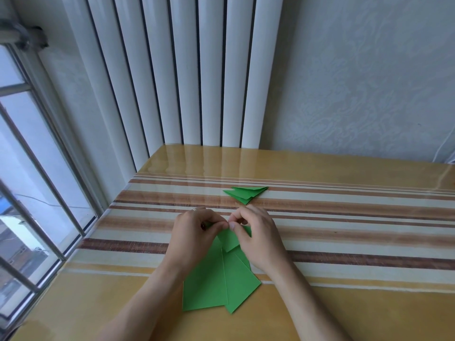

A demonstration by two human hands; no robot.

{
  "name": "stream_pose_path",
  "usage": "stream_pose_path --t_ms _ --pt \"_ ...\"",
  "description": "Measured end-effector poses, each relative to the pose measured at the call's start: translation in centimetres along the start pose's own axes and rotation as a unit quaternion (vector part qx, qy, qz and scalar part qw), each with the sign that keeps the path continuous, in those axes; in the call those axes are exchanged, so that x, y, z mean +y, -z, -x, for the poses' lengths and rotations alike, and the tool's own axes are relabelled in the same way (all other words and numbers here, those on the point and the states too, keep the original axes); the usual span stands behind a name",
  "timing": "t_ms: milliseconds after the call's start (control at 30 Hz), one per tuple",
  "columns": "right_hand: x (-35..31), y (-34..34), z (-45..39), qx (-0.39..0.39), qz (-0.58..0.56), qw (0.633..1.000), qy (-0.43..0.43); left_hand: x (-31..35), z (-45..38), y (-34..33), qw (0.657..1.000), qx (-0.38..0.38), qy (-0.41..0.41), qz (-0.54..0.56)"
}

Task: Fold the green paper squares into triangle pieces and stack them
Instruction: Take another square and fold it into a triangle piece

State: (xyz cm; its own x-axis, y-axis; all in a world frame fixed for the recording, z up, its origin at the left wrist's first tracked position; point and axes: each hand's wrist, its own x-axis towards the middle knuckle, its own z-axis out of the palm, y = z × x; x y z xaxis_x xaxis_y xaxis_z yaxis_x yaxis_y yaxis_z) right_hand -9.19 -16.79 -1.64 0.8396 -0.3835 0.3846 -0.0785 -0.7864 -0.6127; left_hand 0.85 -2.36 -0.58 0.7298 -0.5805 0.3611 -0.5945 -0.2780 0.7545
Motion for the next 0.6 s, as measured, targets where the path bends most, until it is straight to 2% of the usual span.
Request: stream_pose_path --t_ms 233,433,600 --pt "-0.09 -0.57 0.15 0.008 0.004 1.000 -0.025 0.67 0.17 -0.21 1.000 0.013 0.027 0.002" --pt "0.79 0.12 -0.14 0.016 -0.009 0.995 -0.100 0.41 -0.05 0.37 0.997 0.041 0.065 0.008" --pt "0.62 0.15 -0.05 0.038 -0.028 0.991 -0.123 0.41 0.02 0.33 0.994 0.058 0.094 0.023"
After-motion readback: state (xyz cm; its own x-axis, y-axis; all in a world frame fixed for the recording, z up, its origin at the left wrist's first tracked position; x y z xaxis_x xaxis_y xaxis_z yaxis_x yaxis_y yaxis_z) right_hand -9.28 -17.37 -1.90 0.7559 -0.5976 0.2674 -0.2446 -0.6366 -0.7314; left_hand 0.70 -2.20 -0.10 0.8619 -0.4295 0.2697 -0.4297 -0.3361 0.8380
